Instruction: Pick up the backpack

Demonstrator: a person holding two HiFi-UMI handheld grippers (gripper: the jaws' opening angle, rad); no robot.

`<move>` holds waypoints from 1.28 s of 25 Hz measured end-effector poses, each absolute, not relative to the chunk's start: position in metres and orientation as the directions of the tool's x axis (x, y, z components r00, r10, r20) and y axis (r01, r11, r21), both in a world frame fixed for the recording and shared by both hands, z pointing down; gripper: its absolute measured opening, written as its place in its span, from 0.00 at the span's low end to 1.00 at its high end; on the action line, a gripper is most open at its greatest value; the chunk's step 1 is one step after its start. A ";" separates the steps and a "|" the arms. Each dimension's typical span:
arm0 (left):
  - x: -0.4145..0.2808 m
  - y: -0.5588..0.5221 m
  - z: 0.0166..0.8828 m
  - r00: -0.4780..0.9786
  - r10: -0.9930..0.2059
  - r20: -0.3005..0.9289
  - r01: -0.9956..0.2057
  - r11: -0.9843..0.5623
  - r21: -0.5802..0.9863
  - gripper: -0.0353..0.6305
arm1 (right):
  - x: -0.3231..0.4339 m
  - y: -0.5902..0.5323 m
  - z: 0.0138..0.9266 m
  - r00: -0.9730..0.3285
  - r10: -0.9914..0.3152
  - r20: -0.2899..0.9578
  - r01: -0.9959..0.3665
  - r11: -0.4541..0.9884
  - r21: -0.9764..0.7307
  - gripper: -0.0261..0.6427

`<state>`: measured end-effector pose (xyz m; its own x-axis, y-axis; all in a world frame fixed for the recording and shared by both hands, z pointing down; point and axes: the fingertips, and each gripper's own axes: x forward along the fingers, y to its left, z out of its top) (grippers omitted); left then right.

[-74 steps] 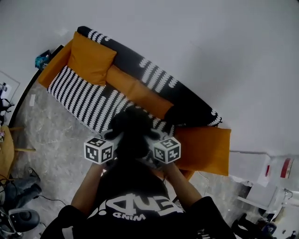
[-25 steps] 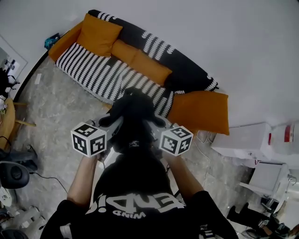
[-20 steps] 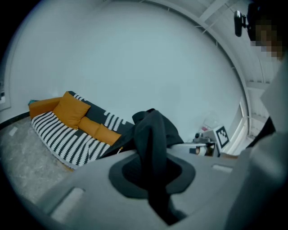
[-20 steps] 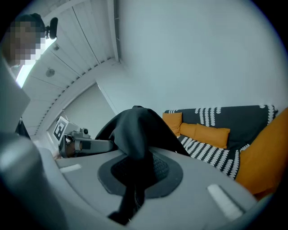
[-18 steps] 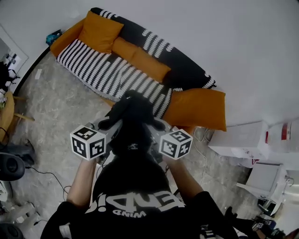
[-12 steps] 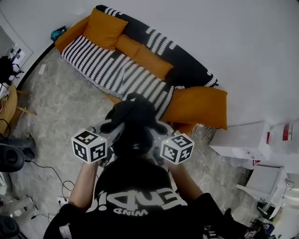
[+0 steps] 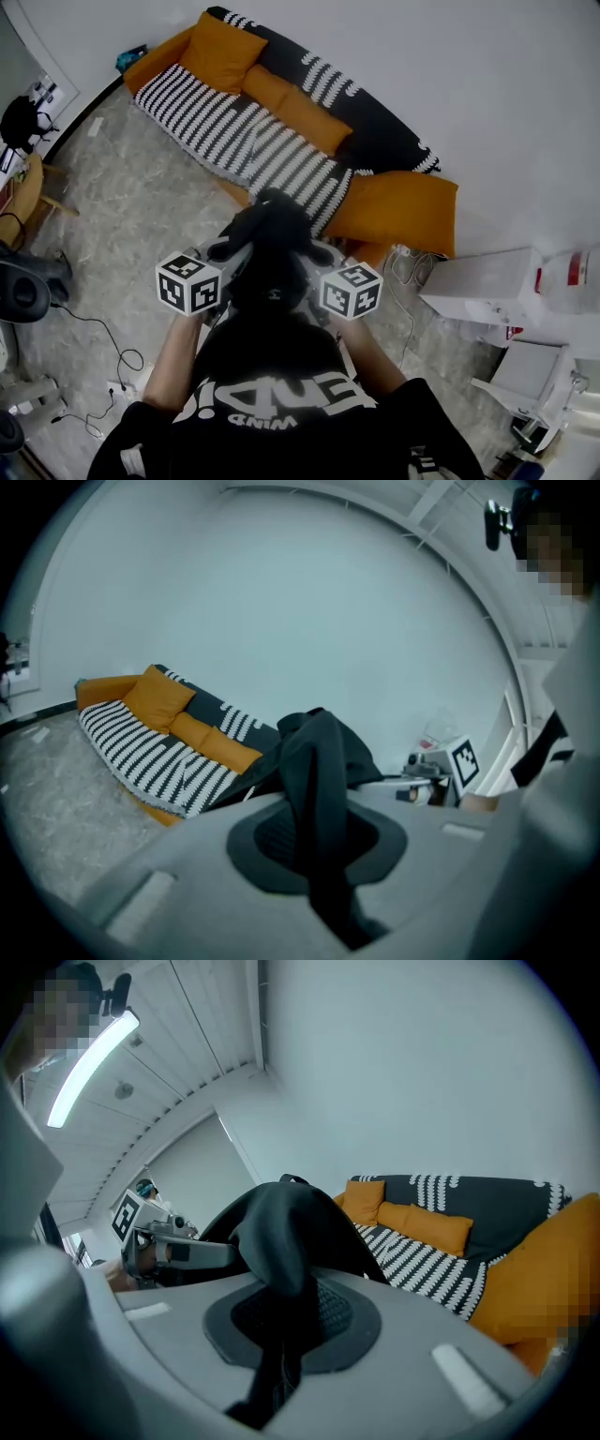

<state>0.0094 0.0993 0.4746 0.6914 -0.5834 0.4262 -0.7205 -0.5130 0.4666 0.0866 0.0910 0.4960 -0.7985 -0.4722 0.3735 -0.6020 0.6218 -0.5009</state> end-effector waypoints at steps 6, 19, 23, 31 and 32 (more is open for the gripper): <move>0.020 0.112 0.485 0.683 -0.592 0.428 -0.727 -0.490 0.481 0.11 | 0.096 0.100 0.507 -0.810 -0.451 0.376 -0.587 0.626 -0.513 0.07; 0.025 0.111 0.479 0.685 -0.596 0.419 -0.723 -0.487 0.490 0.11 | 0.099 0.096 0.503 -0.819 -0.449 0.357 -0.574 0.621 -0.534 0.07; 0.022 0.109 0.479 0.684 -0.597 0.418 -0.723 -0.485 0.491 0.11 | 0.096 0.096 0.502 -0.821 -0.449 0.353 -0.571 0.618 -0.541 0.07; 0.021 0.105 0.479 0.687 -0.583 0.433 -0.723 -0.492 0.485 0.11 | 0.095 0.091 0.503 -0.818 -0.450 0.358 -0.574 0.612 -0.544 0.07; 0.021 0.104 0.479 0.687 -0.583 0.434 -0.723 -0.490 0.486 0.11 | 0.095 0.090 0.502 -0.818 -0.449 0.360 -0.575 0.612 -0.543 0.07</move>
<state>0.0208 0.1039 0.4793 0.6870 -0.5829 0.4340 -0.7233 -0.4903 0.4863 0.0946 0.0904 0.5023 -0.8180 -0.4489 0.3597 -0.5747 0.6119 -0.5434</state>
